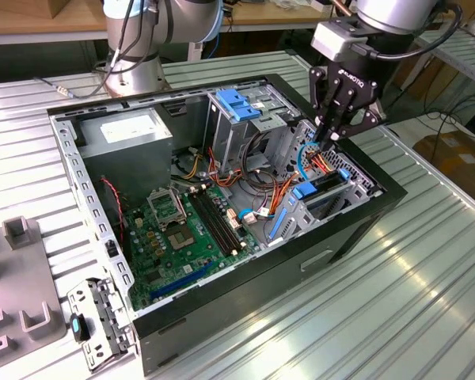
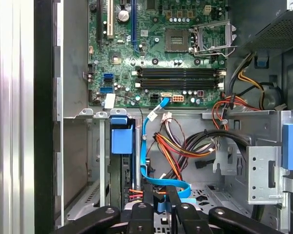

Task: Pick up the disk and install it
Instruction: 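Insert the second disk wire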

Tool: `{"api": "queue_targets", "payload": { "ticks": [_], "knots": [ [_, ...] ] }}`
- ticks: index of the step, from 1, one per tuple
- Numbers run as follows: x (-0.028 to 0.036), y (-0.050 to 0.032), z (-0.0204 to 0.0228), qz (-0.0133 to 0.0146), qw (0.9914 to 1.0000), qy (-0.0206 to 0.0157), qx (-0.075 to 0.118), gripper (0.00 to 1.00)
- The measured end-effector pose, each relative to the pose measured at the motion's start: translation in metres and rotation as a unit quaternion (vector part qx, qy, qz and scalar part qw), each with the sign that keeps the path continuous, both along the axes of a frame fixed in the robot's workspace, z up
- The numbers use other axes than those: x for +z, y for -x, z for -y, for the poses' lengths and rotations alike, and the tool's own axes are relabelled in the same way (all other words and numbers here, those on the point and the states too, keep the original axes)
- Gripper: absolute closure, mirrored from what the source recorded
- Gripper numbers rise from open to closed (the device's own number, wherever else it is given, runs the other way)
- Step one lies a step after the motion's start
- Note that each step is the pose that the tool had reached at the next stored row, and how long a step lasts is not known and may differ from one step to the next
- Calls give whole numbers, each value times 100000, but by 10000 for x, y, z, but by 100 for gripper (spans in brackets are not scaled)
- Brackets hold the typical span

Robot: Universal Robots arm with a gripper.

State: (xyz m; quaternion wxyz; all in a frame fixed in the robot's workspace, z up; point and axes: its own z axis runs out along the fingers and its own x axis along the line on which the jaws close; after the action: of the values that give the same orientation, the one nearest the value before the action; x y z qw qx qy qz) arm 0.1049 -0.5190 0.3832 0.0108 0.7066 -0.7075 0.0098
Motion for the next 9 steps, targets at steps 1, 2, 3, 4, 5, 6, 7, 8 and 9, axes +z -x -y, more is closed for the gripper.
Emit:
{"api": "queue_targets", "payload": {
  "ticks": [1,2,3,4,5,6,7,8,9],
  "knots": [
    [-9,0,-2,1,100000,75,-1,75],
    [-16,-1,-3,1,100000,125,-5,75],
    [-24,-5,-5,-1,100000,196,0,75],
    [-33,-9,-6,-1,100000,254,4,75],
    [-46,-12,-6,0,99999,338,-5,75],
    [-55,-16,-6,-1,99999,403,-2,76],
    [-60,-19,-6,0,99999,417,3,76],
    [-68,-22,-6,1,99999,414,-3,89],
    [-72,-22,-6,0,99999,421,-7,89]
  ]
}}
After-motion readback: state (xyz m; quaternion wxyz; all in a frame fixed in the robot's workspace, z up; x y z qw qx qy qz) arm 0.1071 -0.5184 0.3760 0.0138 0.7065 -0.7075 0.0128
